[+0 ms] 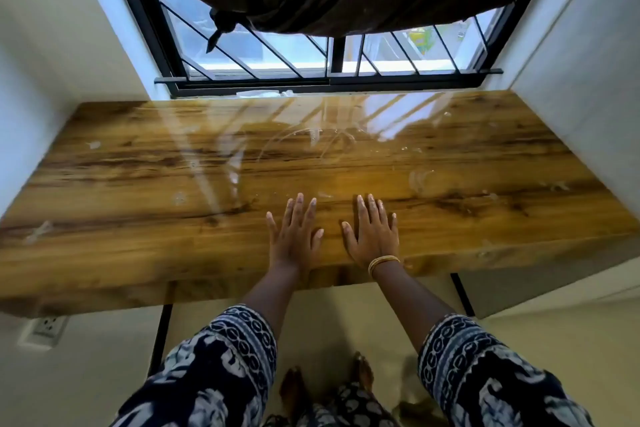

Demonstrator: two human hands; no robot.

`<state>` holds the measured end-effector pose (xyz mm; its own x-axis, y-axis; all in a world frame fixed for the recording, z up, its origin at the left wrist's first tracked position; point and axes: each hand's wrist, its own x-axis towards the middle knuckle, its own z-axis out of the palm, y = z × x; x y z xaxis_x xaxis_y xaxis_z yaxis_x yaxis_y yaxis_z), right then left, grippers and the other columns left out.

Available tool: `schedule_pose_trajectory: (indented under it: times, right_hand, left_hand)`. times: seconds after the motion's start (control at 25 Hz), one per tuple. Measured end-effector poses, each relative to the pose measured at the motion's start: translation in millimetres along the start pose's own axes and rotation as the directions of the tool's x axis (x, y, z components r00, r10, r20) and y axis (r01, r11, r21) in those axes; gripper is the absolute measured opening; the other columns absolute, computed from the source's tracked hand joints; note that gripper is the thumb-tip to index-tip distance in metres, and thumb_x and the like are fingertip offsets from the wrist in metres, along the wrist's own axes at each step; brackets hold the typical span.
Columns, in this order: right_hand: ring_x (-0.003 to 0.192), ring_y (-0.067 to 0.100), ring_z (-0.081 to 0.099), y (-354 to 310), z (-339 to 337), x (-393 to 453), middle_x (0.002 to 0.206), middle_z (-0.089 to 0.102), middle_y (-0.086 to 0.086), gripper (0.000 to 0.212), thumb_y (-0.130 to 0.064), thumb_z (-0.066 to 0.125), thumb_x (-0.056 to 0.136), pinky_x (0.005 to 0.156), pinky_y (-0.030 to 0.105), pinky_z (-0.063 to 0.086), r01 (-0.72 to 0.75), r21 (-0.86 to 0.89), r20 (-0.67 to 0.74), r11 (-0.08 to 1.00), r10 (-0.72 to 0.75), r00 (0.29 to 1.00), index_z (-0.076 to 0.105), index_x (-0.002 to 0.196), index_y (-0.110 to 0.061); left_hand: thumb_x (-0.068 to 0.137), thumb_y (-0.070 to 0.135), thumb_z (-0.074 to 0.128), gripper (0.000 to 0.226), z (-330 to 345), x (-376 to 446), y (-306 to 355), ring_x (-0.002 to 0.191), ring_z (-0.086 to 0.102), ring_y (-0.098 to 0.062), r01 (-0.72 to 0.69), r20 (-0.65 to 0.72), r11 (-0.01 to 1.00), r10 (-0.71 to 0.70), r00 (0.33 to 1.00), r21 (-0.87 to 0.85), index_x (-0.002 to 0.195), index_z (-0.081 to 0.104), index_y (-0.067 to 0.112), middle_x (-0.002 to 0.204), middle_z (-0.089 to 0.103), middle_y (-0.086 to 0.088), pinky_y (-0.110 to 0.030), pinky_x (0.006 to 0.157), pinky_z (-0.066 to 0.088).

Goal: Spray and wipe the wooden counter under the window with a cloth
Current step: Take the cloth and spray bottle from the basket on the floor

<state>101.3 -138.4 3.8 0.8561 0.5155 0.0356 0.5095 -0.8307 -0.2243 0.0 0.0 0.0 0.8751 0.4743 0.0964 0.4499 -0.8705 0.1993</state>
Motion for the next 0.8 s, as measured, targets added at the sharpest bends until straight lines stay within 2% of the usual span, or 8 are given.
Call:
schedule_pose_trajectory:
  times: [0.12,0.32,0.6,0.8]
  right_hand:
    - [0.148,0.027,0.013,17,-4,-25,0.161,0.019,0.006,0.069,-0.056,0.028,0.095,0.118,0.053,0.013,-0.030,-0.021,-0.026,0.999,0.030,0.999,0.017,0.153,-0.021]
    - [0.149,0.028,0.013,58,-10,-76,0.161,0.018,0.007,0.069,-0.055,0.027,0.097,0.118,0.052,0.012,-0.061,0.004,-0.049,0.998,0.061,0.997,0.016,0.154,-0.019]
    - [0.149,0.024,0.010,128,-37,-183,0.162,0.012,0.005,0.070,-0.057,0.021,0.097,0.118,0.050,0.013,-0.065,-0.003,0.029,0.998,0.065,0.997,0.012,0.155,-0.019]
    - [0.147,0.026,0.018,165,-42,-242,0.160,0.020,0.007,0.068,-0.053,0.033,0.097,0.116,0.051,0.019,-0.100,-0.001,0.072,0.995,0.100,0.992,0.018,0.153,-0.017]
  left_hand:
    - [0.095,0.045,0.035,0.065,-3,-20,14,0.149,0.009,-0.026,-0.034,-0.002,0.999,0.034,0.999,0.013,0.153,0.012,0.026,0.161,0.012,-0.006,-0.061,0.114,0.005]
    - [0.095,0.045,0.037,0.066,2,-56,49,0.149,0.009,-0.025,-0.058,-0.024,0.998,0.059,0.998,0.012,0.153,0.011,0.026,0.162,0.011,-0.005,-0.061,0.113,0.006]
    - [0.095,0.046,0.037,0.066,7,-155,129,0.149,0.012,-0.024,-0.011,-0.036,0.999,0.010,0.999,-0.044,0.153,0.012,0.025,0.161,0.014,-0.005,-0.061,0.113,0.008]
    - [0.094,0.046,0.037,0.065,10,-227,161,0.148,0.018,-0.024,-0.016,-0.014,0.995,0.015,1.000,-0.095,0.153,0.017,0.026,0.160,0.018,-0.005,-0.060,0.113,0.010]
